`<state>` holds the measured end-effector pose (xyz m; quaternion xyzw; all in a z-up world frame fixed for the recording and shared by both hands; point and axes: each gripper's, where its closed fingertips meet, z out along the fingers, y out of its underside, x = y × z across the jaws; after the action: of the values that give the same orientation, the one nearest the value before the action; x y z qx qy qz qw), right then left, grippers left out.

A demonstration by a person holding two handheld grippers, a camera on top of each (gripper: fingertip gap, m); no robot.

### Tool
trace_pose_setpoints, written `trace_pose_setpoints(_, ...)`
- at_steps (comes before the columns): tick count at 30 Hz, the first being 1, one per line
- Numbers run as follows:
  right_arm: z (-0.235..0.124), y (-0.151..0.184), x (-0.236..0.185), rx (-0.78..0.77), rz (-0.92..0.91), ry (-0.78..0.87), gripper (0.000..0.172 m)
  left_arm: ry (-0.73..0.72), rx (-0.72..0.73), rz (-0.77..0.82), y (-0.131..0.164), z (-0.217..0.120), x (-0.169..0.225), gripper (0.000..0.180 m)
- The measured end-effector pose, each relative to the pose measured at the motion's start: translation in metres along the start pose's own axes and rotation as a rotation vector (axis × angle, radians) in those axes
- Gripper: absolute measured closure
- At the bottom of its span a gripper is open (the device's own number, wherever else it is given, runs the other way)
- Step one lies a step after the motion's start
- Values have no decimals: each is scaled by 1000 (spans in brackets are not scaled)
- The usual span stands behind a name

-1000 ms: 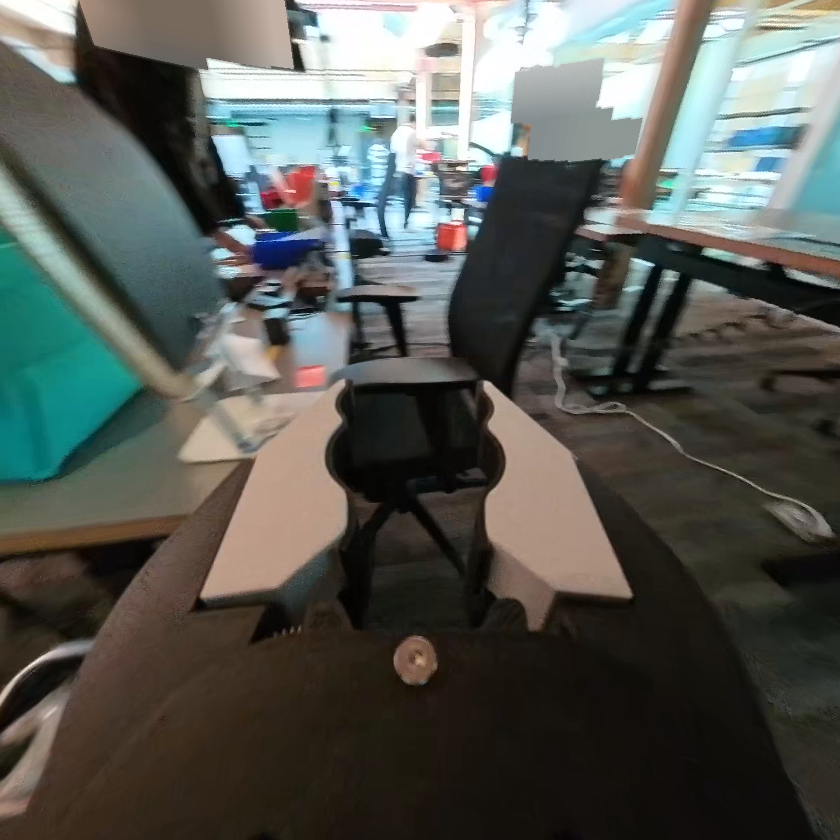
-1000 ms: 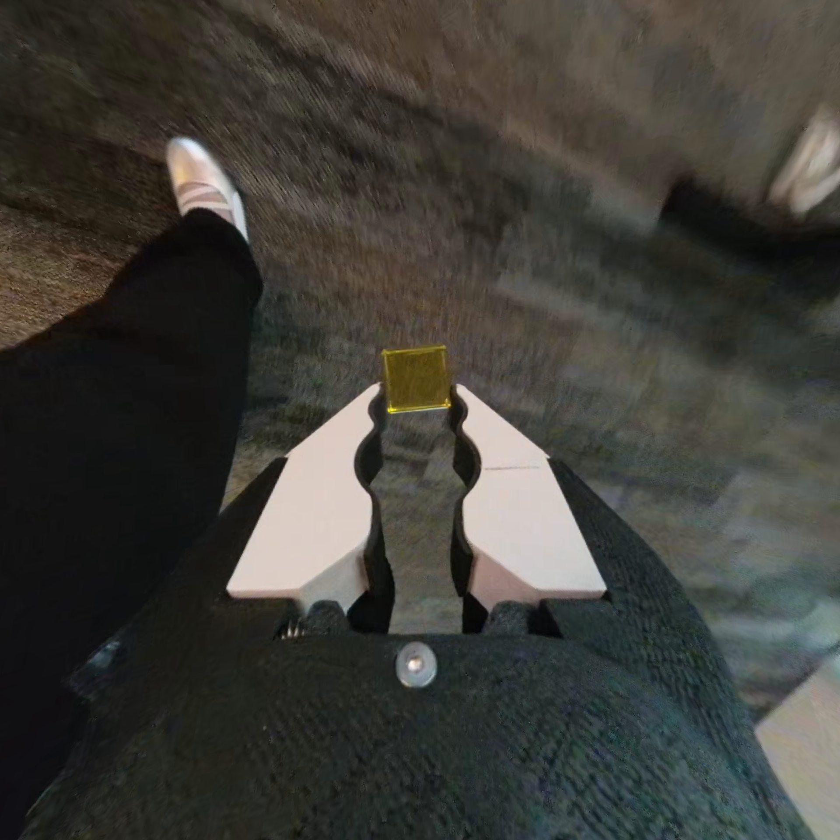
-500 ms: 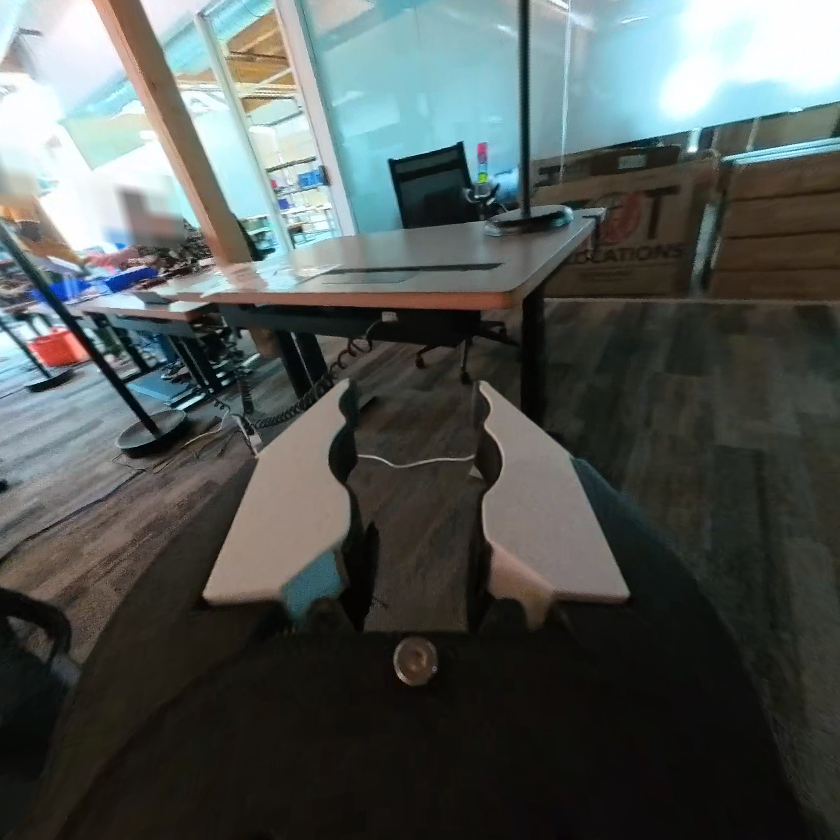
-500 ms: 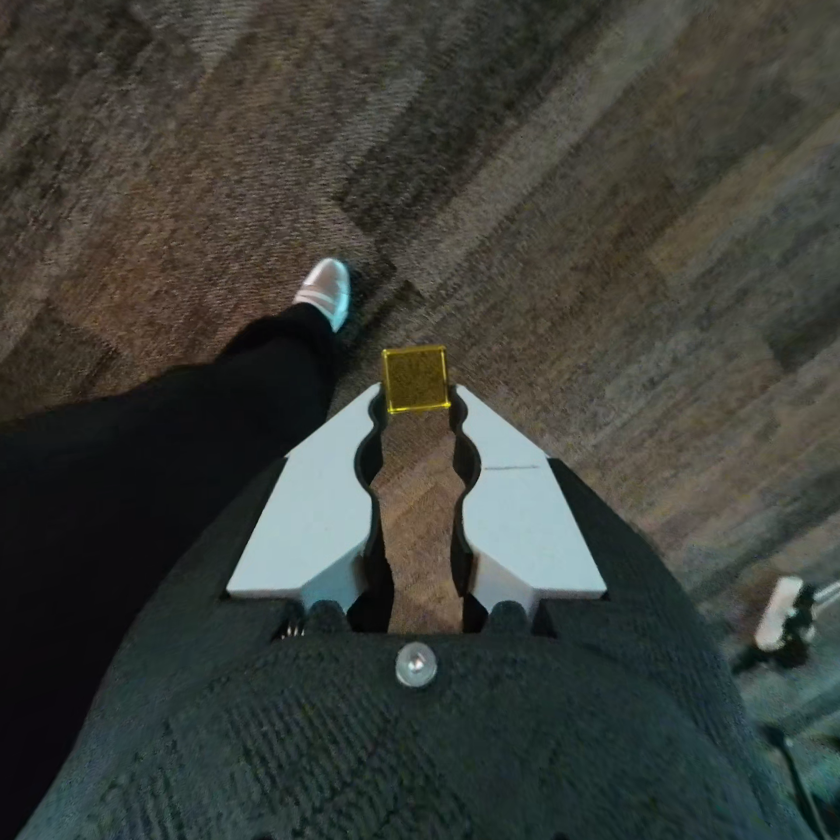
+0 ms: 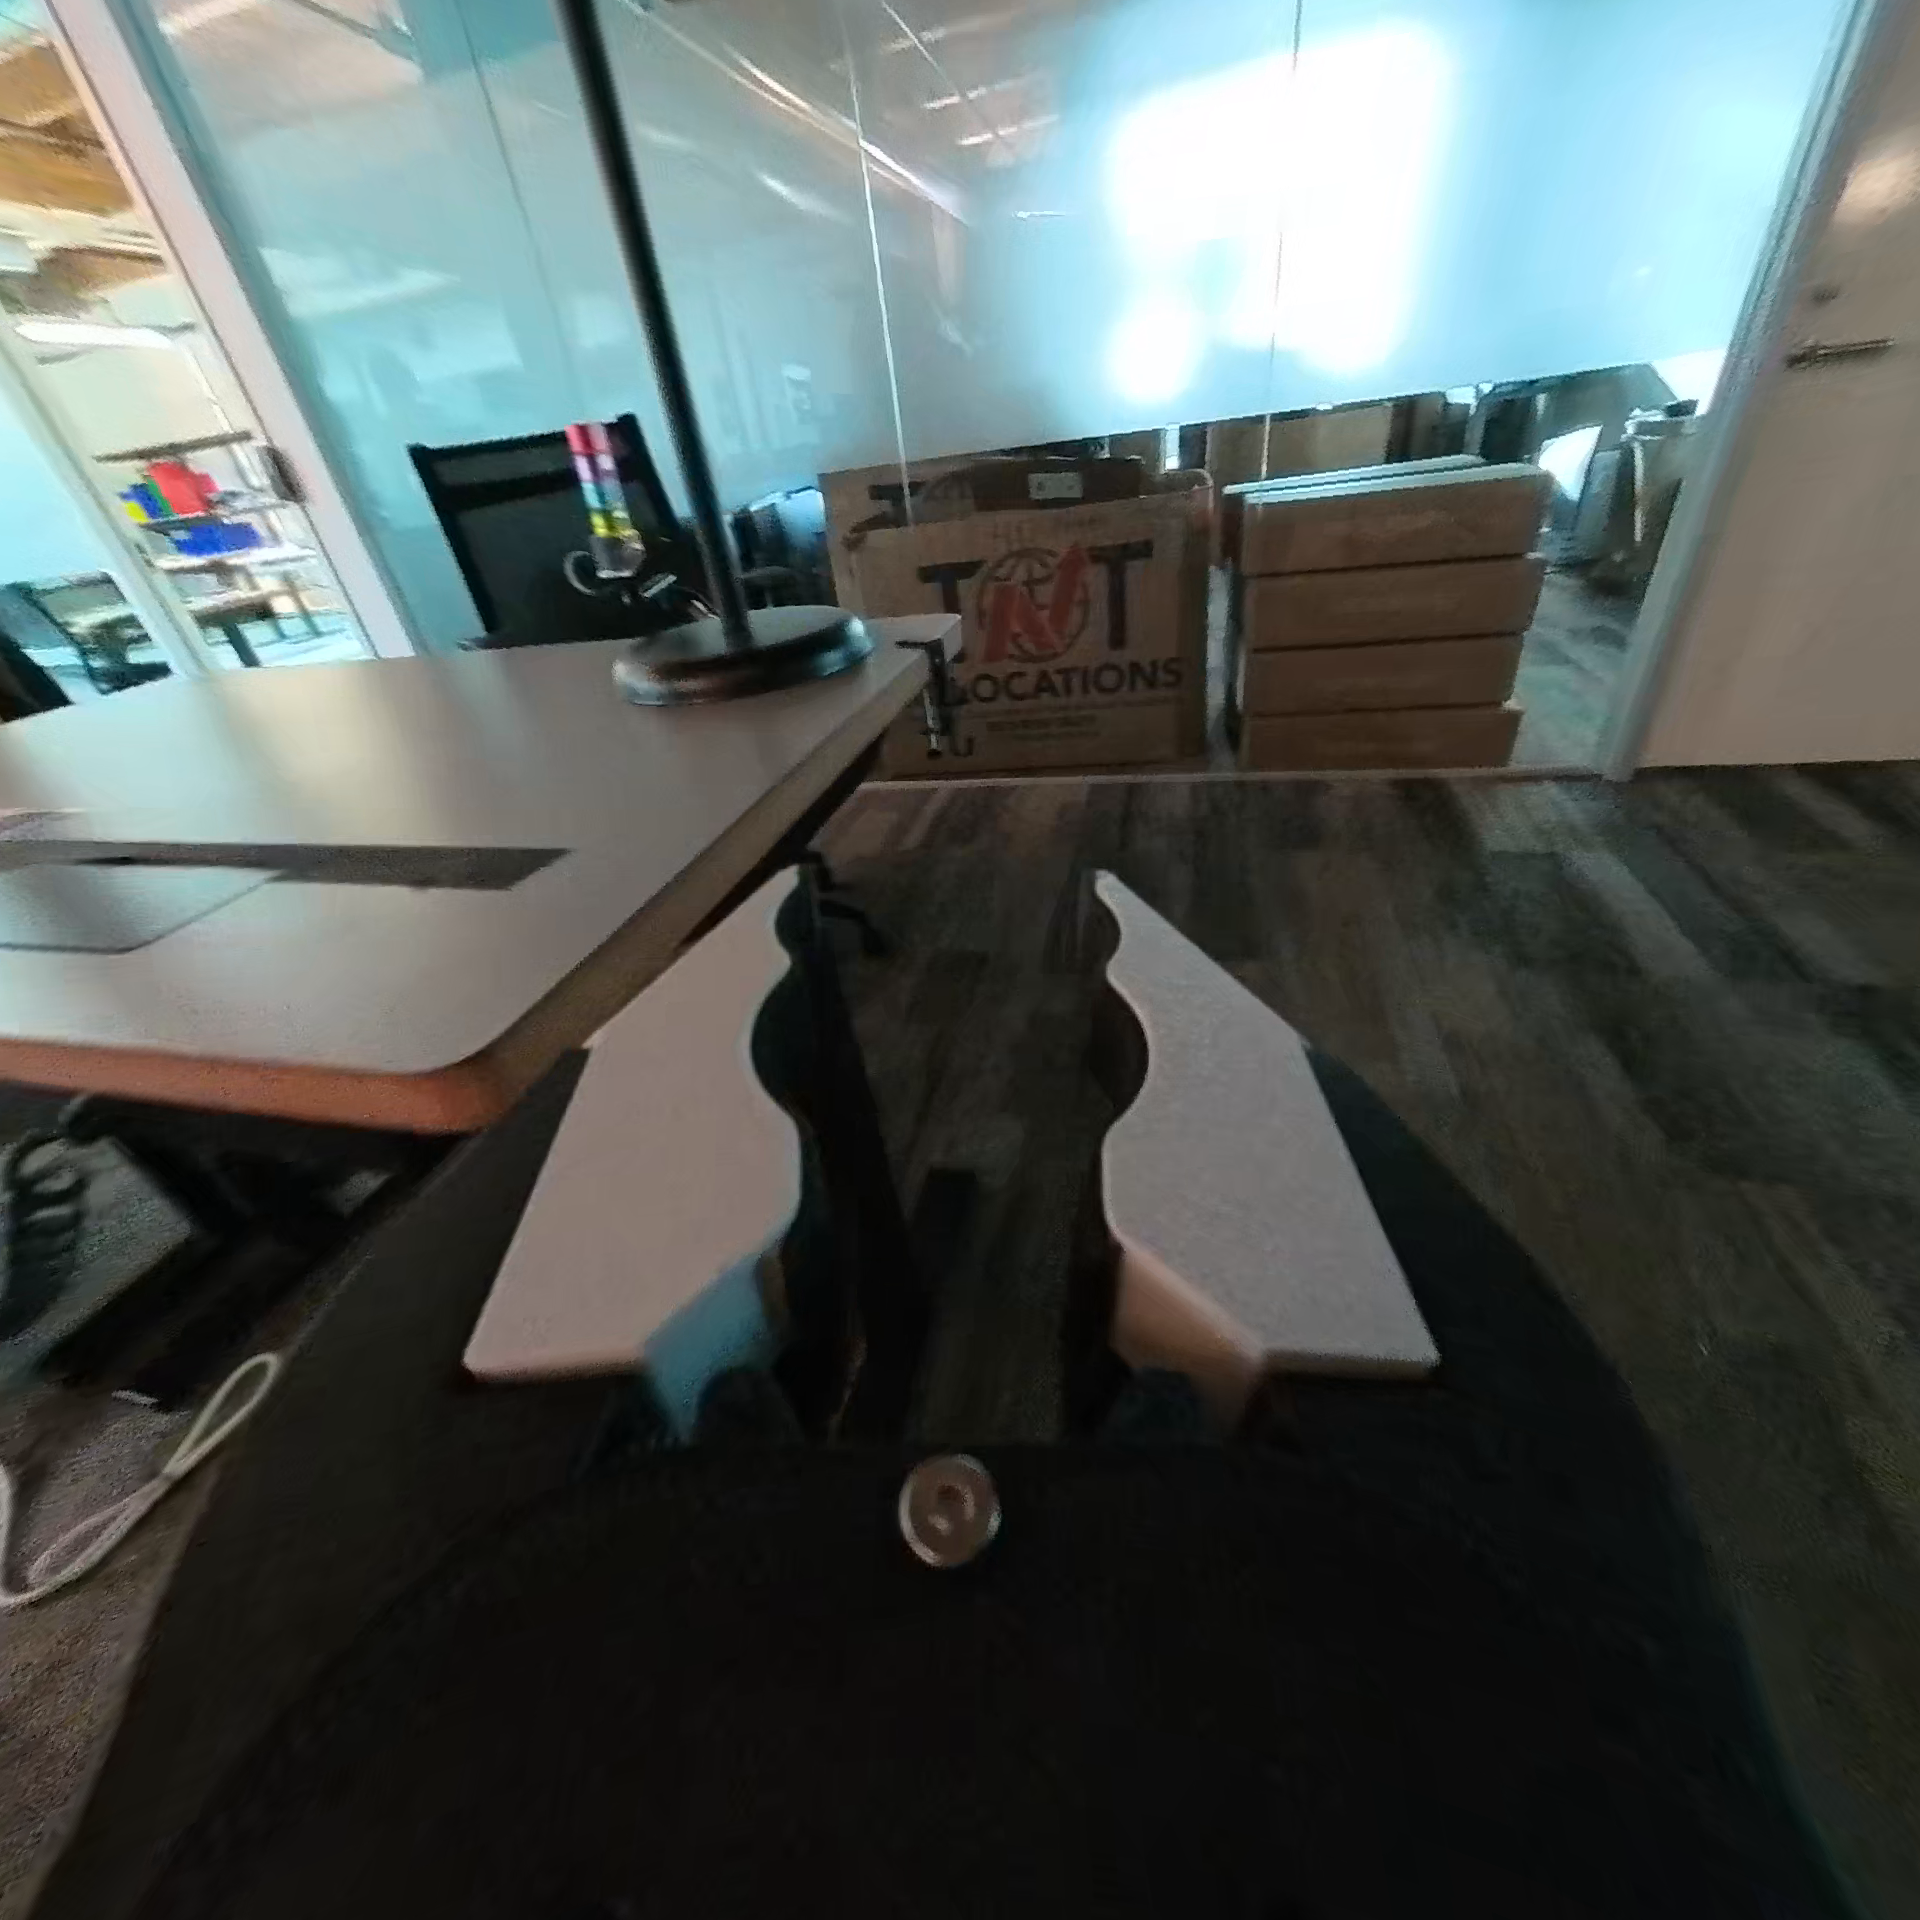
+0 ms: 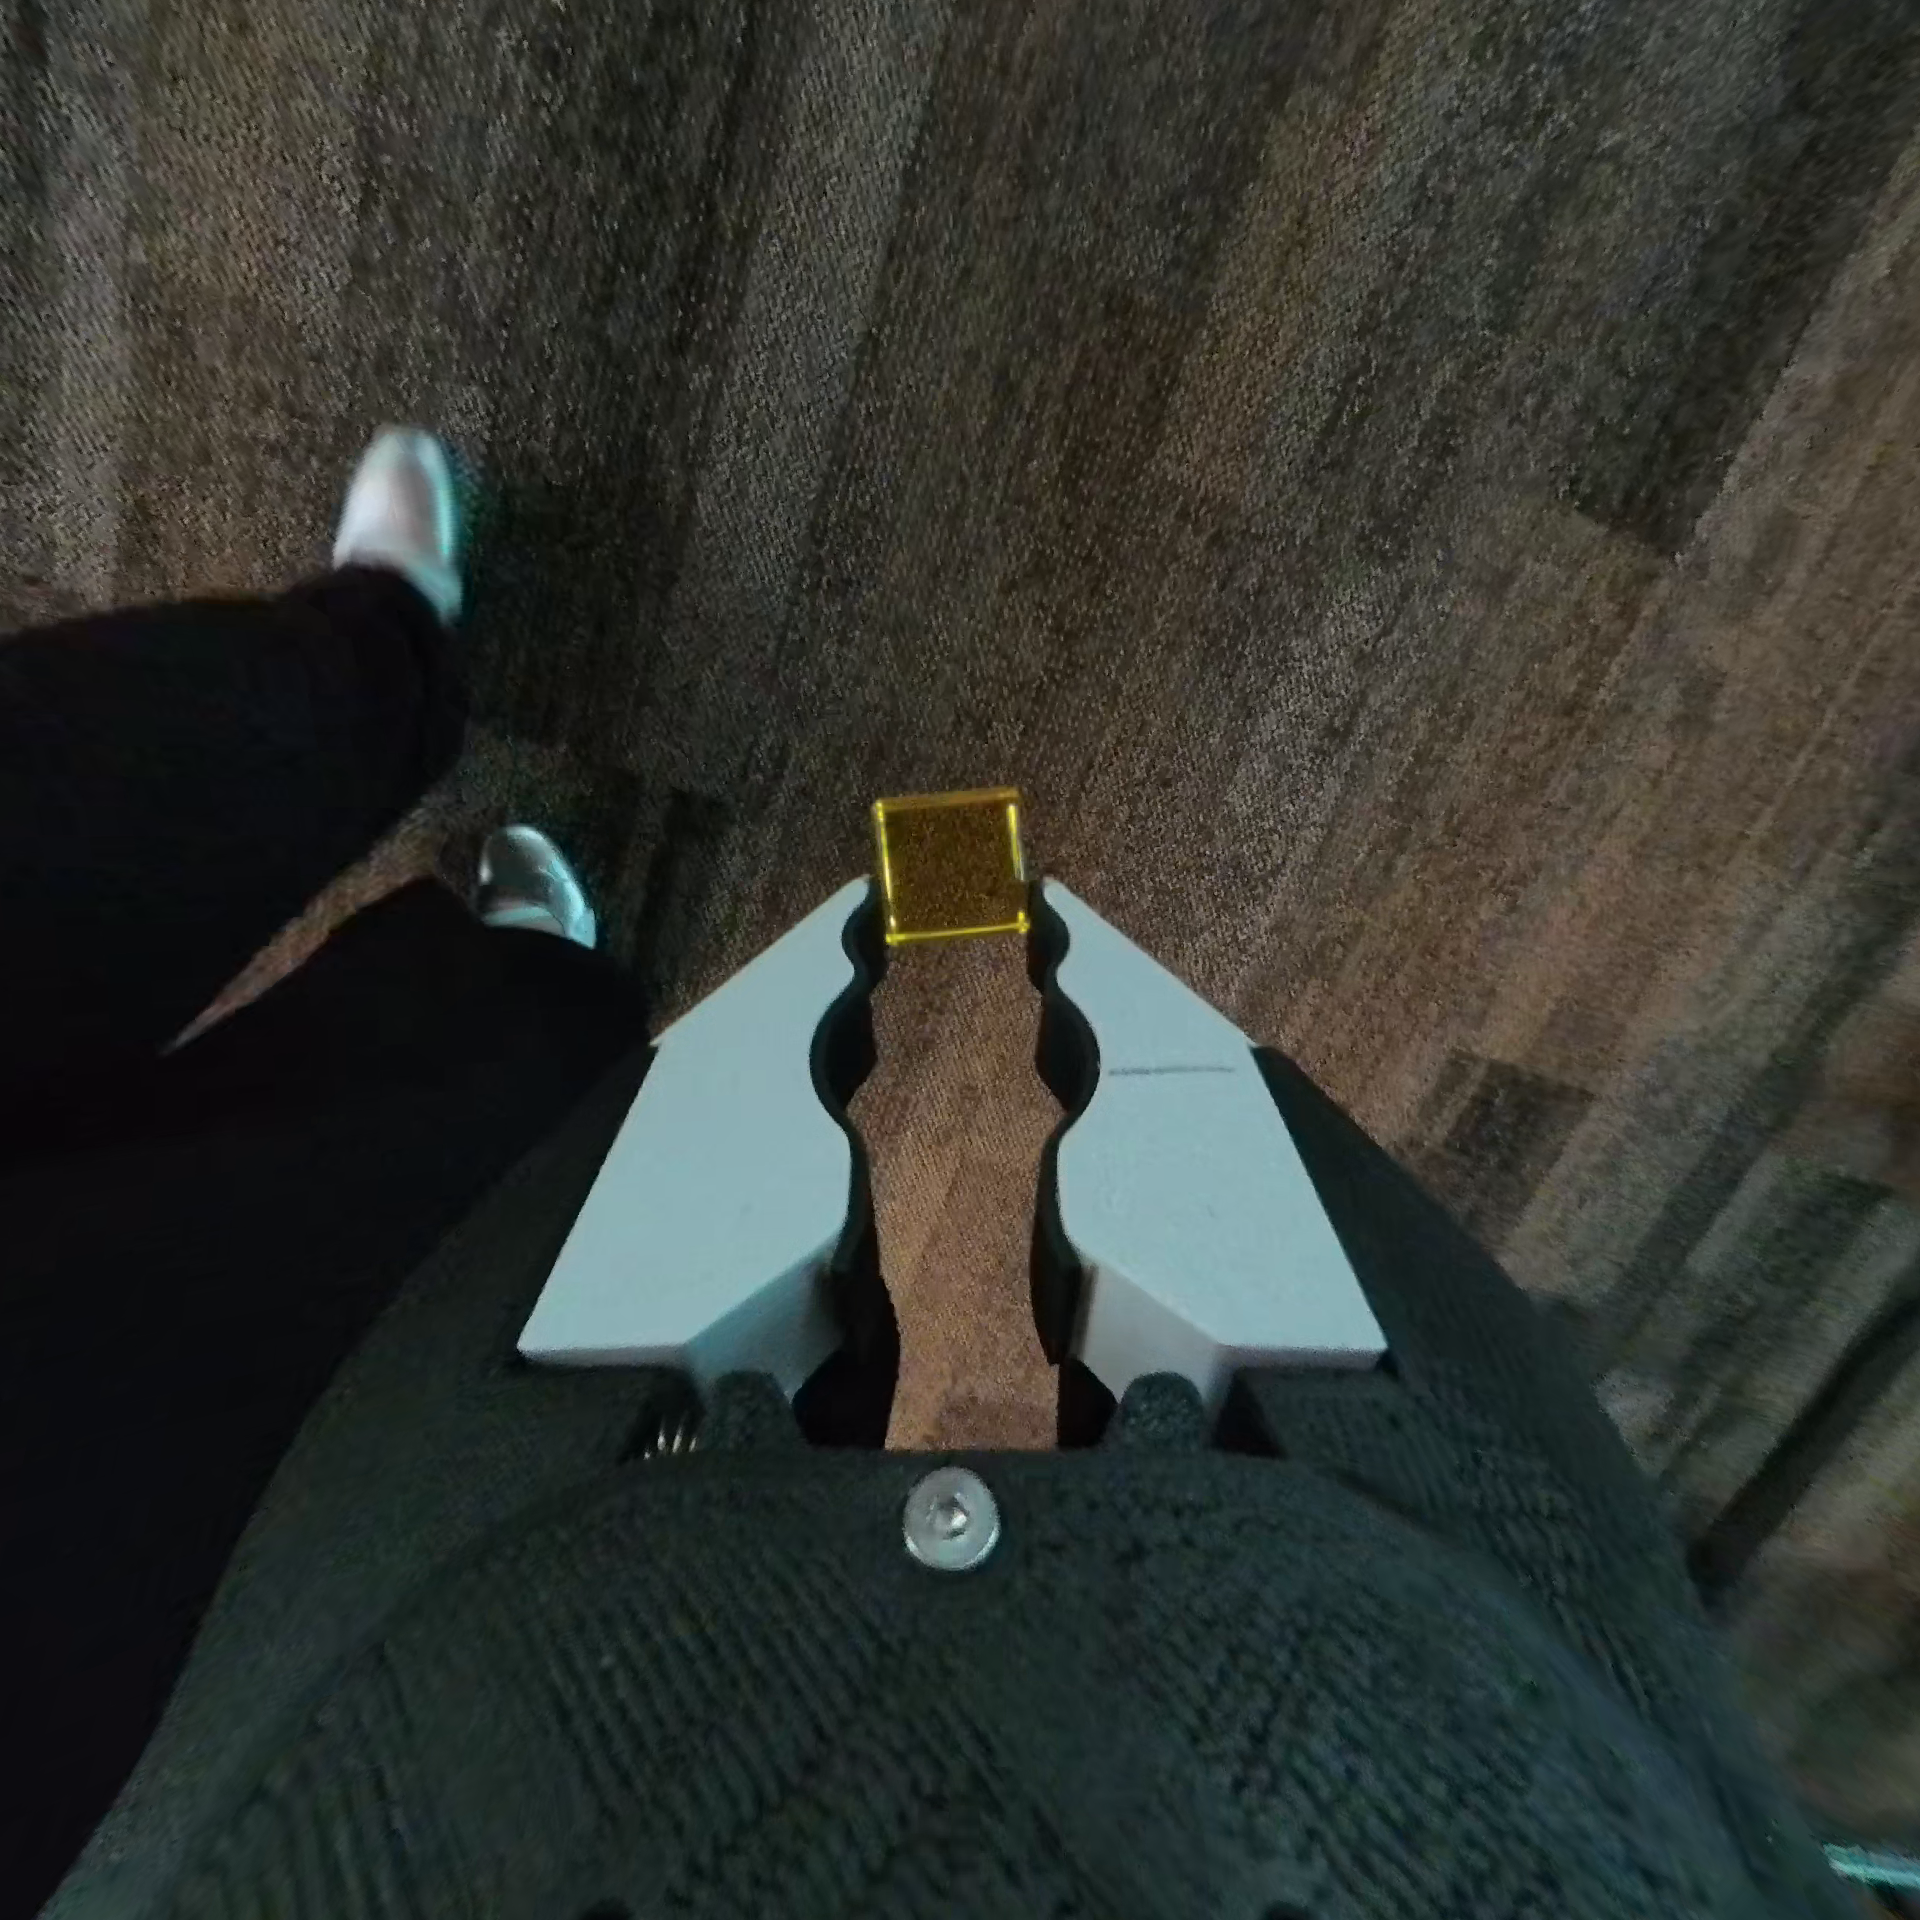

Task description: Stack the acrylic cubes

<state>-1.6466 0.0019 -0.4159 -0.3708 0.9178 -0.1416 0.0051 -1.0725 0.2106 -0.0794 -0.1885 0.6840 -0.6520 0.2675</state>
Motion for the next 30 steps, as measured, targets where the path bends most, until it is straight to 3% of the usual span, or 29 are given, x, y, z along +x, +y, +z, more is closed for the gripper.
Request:
trace_pose_setpoints(4,29,-31,-1,-45,0,20,147,-72,-15,120,13,95,-12,128)
trace_pose_setpoints(9,56,-100,27,-121,26,34,147,-141,-20,101,13,224,-38,123)
trace_pose_setpoints(13,60,-205,65,-69,127,54,147,-131,-44,45,5,302,-34,120)
trace_pose_setpoints(17,78,-328,87,78,249,40,147,-36,-53,51,0,380,-1,119)
trace_pose_setpoints(22,123,-432,94,99,341,13,147,58,-1,40,-16,494,55,119)
trace_pose_setpoints(27,181,-514,130,21,241,11,147,53,72,-1,-34,611,96,118)
trace_pose_setpoints(30,200,-603,181,84,193,42,147,-33,105,-31,-41,668,100,125)
